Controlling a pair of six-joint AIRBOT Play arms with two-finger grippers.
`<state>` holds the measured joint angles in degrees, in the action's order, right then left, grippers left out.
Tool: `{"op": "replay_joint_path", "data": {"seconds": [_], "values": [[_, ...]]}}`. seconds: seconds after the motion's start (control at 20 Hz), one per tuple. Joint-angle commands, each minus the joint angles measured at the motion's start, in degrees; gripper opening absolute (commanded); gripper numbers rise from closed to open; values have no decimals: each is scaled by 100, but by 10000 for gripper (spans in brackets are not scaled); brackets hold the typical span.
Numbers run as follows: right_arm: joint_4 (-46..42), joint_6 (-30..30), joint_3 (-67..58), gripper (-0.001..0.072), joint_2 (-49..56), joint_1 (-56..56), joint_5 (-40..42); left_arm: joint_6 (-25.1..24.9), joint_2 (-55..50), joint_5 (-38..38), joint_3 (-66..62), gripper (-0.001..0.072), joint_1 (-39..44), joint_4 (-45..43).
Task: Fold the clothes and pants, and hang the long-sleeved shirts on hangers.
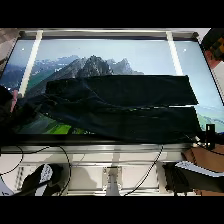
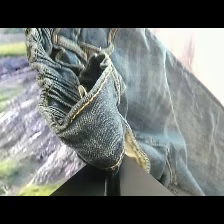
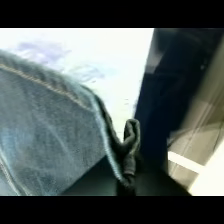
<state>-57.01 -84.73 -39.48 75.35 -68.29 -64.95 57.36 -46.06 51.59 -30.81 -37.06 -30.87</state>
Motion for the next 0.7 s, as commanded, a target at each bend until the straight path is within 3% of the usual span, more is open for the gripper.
{"op": "replay_joint_path", "data": {"seconds": [0.0, 0.3, 0.55, 0.65], "values": [[140, 76, -271, 16, -170, 20, -680, -74, 4, -79, -249, 19, -7, -87], [160, 160, -949, 15, -796, 22, -1399, -61, 4, 151, -988, 18, -7, -1075], [575, -101, -1998, 15, -1034, 50, -1805, -7, 28, 772, -1045, 19, -7, -1093], [581, -212, -2426, 15, -1034, 227, -1856, 278, 210, 1005, -1043, 18, -7, -1097]]}}
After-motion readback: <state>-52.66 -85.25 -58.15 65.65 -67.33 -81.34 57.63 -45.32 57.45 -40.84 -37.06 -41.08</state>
